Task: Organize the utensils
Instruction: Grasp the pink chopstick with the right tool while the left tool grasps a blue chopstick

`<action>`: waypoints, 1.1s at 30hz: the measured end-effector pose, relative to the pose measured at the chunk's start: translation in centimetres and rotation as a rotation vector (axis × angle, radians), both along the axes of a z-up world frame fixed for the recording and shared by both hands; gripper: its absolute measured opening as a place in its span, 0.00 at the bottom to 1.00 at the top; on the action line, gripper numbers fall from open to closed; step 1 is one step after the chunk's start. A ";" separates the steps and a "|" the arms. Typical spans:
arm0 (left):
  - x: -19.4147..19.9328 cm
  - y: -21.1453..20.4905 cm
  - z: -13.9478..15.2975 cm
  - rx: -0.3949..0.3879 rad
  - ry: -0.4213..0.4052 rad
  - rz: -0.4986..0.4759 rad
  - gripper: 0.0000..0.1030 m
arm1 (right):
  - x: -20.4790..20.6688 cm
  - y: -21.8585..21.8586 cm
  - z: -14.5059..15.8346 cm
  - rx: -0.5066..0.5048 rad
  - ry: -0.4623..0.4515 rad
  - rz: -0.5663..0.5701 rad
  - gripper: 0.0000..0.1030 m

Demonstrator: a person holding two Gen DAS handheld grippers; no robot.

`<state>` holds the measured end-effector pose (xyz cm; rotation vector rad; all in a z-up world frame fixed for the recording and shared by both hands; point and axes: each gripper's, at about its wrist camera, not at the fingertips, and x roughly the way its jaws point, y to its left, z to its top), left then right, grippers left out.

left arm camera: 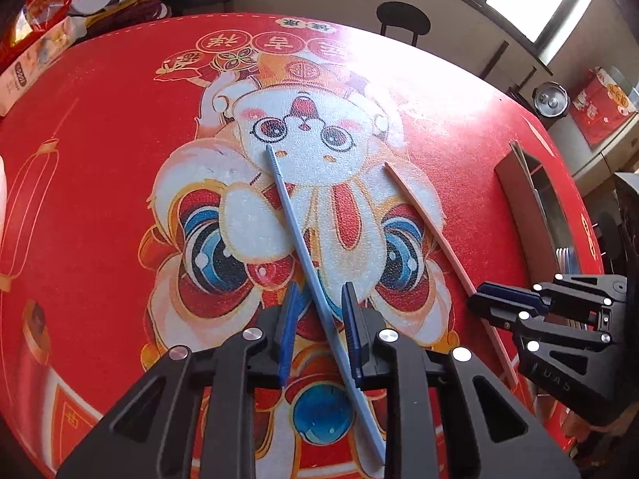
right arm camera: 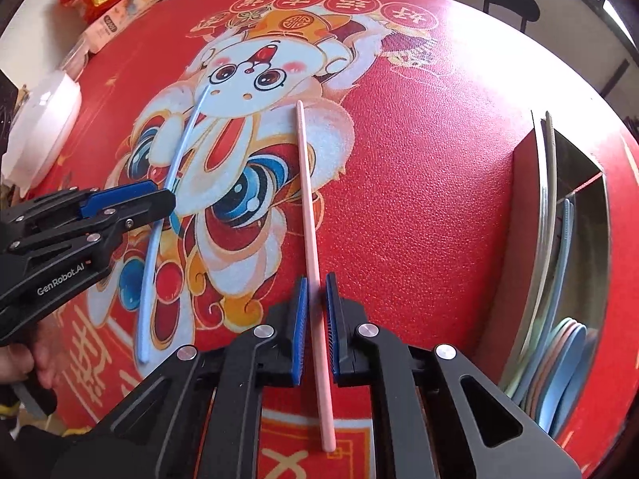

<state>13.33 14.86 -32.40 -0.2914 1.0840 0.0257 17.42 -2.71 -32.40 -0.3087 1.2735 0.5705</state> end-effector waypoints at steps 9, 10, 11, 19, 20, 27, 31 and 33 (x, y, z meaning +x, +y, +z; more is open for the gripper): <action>0.8 -0.1 0.1 0.082 -0.026 0.009 0.09 | -0.1 -0.1 0.0 0.007 -0.002 -0.020 0.09; 0.8 0.1 0.1 0.059 -0.030 0.016 0.08 | -0.1 -0.1 0.0 0.006 -0.002 -0.020 0.09; 0.6 0.5 0.1 0.034 -0.032 0.025 0.07 | -0.1 -0.1 0.0 0.008 -0.001 -0.021 0.09; -0.2 1.7 0.1 -0.029 -0.019 0.038 0.05 | 0.0 -0.5 0.0 0.029 0.020 -0.036 0.06; -0.4 1.8 0.1 -0.035 -0.021 0.042 0.05 | 0.0 -0.8 0.0 0.043 0.031 -0.047 0.06; -1.8 2.3 2.1 -0.094 -0.057 0.051 0.05 | -0.6 -2.2 0.9 0.114 0.052 -0.085 0.06; -2.4 1.5 3.3 -0.127 -0.081 0.027 0.05 | -1.0 -3.4 1.8 0.158 0.057 -0.113 0.06; -2.5 1.1 3.7 -0.145 -0.086 0.016 0.05 | -1.1 -3.9 2.1 0.177 0.058 -0.125 0.06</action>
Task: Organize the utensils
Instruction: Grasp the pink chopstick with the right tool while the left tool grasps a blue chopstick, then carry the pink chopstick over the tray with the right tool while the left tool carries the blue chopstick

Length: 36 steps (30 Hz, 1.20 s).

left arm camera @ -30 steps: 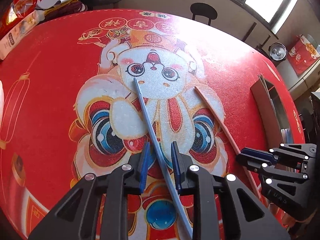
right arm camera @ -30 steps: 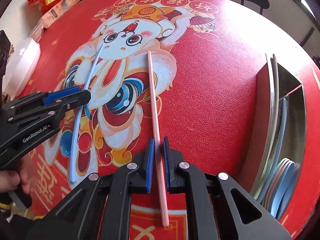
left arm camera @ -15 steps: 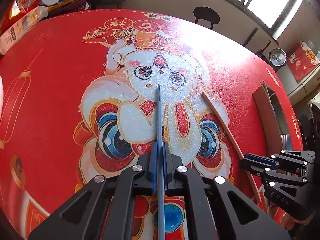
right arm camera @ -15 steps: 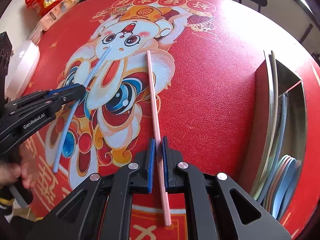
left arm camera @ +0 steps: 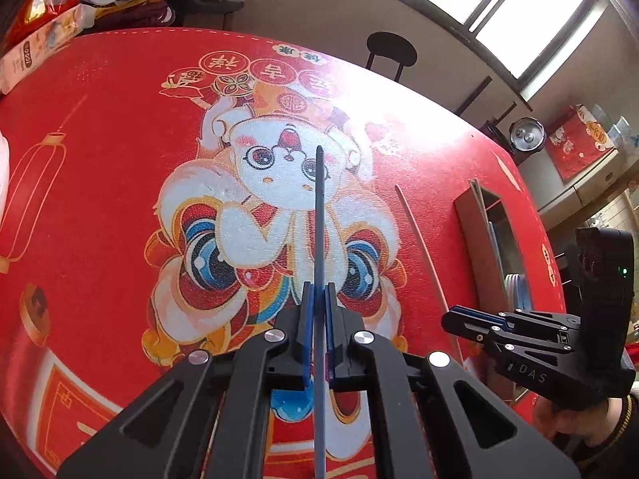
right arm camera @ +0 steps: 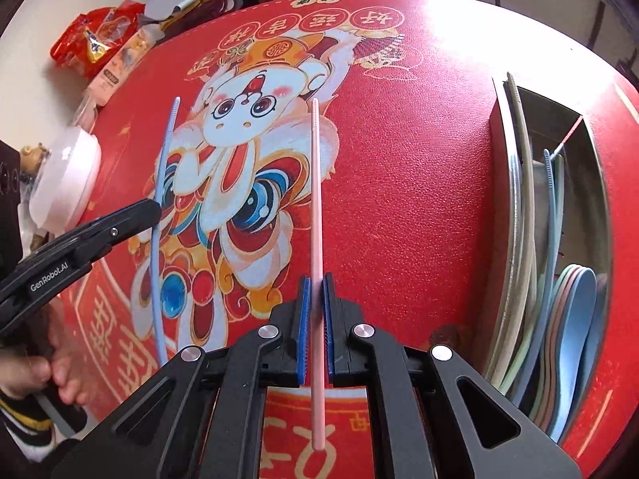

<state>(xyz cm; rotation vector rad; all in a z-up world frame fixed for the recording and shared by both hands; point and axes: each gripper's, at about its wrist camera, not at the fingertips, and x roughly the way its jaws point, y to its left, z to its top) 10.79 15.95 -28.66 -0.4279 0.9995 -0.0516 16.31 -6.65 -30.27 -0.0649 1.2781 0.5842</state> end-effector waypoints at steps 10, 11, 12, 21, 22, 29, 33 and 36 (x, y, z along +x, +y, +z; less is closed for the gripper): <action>0.5 -2.7 -1.2 0.042 0.027 -0.085 0.05 | -0.3 -2.0 0.9 0.033 -0.001 -0.057 0.06; 0.7 -3.0 -1.5 0.061 0.031 -0.099 0.05 | -0.3 -2.1 0.8 0.031 0.001 -0.060 0.06; 0.8 -3.3 -1.9 0.077 0.036 -0.109 0.05 | -0.3 -2.1 0.8 0.031 0.002 -0.061 0.06; 0.8 -4.6 -3.6 0.200 0.079 -0.181 0.05 | -0.5 -2.8 1.2 0.046 -0.008 -0.077 0.06; 0.5 -4.8 -3.6 0.216 0.080 -0.192 0.06 | -0.4 -2.9 1.2 0.048 -0.008 -0.079 0.06; -1.4 -5.0 -3.9 0.260 0.069 -0.205 0.06 | -0.4 -3.0 1.2 0.055 -0.003 -0.086 0.06; -1.9 -4.9 -3.9 0.255 0.052 -0.199 0.05 | -0.4 -3.0 1.2 0.057 -0.003 -0.085 0.06; -1.6 -3.8 -3.8 0.141 0.070 -0.160 0.05 | -0.5 -3.1 1.5 0.062 -0.006 -0.084 0.06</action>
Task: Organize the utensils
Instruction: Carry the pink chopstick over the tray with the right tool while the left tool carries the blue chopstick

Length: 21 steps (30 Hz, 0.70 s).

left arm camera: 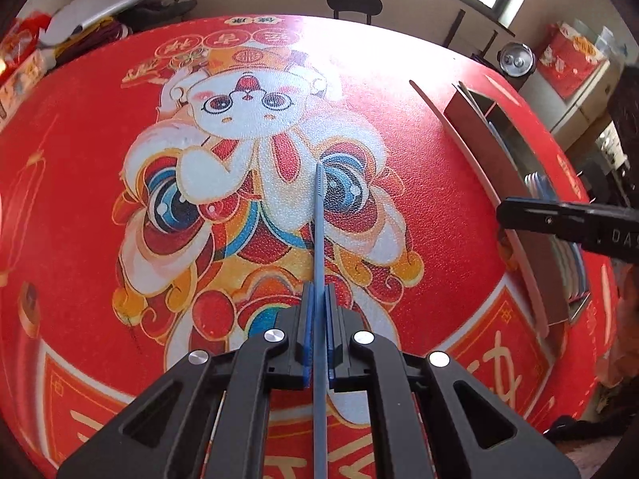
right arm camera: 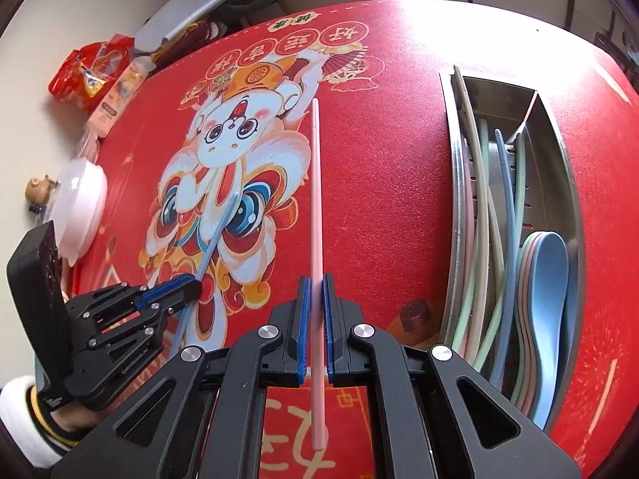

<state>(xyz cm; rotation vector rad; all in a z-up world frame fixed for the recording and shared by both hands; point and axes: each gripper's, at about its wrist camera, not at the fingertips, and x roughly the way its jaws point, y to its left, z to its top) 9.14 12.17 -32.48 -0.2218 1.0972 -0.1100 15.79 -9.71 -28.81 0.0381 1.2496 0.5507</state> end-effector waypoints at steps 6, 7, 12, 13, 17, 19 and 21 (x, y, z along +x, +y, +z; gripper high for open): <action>0.6 1.8 2.7 -0.166 -0.029 0.075 0.05 | -0.2 -0.9 0.9 0.029 -0.006 -0.019 0.06; 0.8 1.7 3.3 -0.177 -0.037 0.073 0.05 | -0.2 -1.1 1.0 0.032 -0.006 -0.025 0.06; 2.1 0.9 5.0 -0.230 -0.046 0.064 0.05 | -0.2 -2.1 1.9 0.042 -0.026 -0.049 0.06; 2.4 0.7 5.3 -0.241 -0.048 0.065 0.05 | -0.2 -2.3 2.1 0.046 -0.031 -0.054 0.06; 3.7 -1.0 6.3 -0.271 -0.055 0.052 0.05 | -0.2 -4.4 3.3 0.067 -0.054 -0.103 0.06; 4.6 -2.3 6.6 -0.272 -0.059 0.035 0.05 | -0.1 -5.7 3.6 0.070 -0.051 -0.137 0.06; 5.6 -3.5 6.7 -0.287 -0.054 0.020 0.05 | 0.0 -7.3 3.6 0.068 -0.047 -0.176 0.06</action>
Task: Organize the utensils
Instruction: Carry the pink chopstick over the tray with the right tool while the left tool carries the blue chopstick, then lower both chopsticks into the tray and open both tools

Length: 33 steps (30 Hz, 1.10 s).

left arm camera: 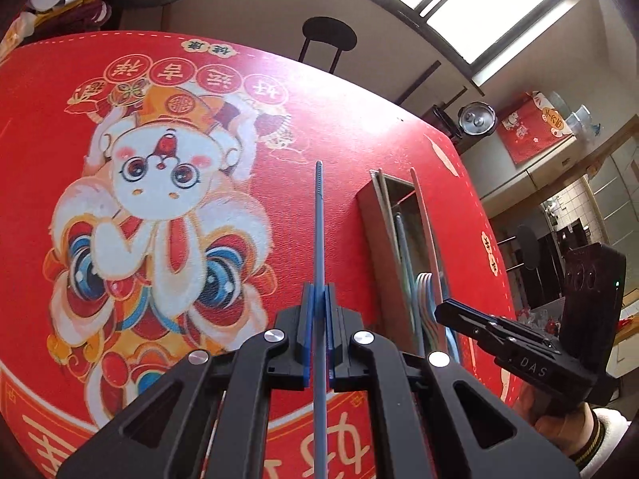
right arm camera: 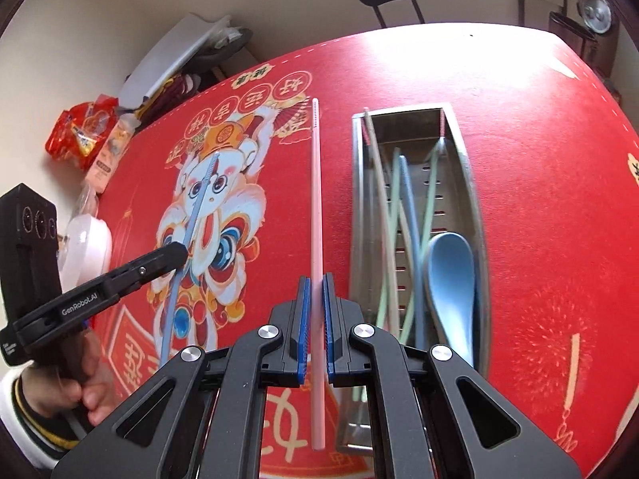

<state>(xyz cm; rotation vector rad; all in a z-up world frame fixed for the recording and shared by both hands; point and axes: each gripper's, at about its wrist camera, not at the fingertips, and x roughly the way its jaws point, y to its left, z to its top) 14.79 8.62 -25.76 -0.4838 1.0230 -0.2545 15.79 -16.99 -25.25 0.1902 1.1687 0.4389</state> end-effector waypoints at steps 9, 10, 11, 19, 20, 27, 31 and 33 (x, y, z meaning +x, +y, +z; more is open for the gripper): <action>4.5 -6.9 0.2 -0.044 0.003 -0.063 0.05 | 0.3 -5.1 -0.9 -0.004 0.019 -0.109 0.06; 4.9 -7.5 0.1 -0.052 0.009 -0.060 0.05 | 0.3 -5.4 -1.0 -0.003 0.021 -0.112 0.06; 5.3 -8.1 -0.1 -0.059 0.016 -0.053 0.05 | 0.3 -5.6 -1.2 -0.002 0.023 -0.114 0.06; 7.0 -10.6 -2.3 -0.099 0.091 0.041 0.05 | 0.7 -6.1 -2.0 -0.006 0.028 -0.106 0.06; 7.0 -10.7 -2.6 -0.104 0.103 0.046 0.05 | 0.7 -6.2 -2.1 -0.006 0.030 -0.103 0.06; 7.6 -11.0 -4.1 -0.091 0.152 0.065 0.05 | 1.1 -5.8 -2.9 -0.001 0.048 -0.089 0.06; 8.2 -10.8 -3.7 -0.083 0.129 0.031 0.05 | 1.5 -5.6 -3.2 0.003 0.056 -0.090 0.06; 8.7 -10.5 -3.3 -0.067 0.114 0.022 0.05 | 1.4 -5.6 -3.4 0.005 0.060 -0.086 0.06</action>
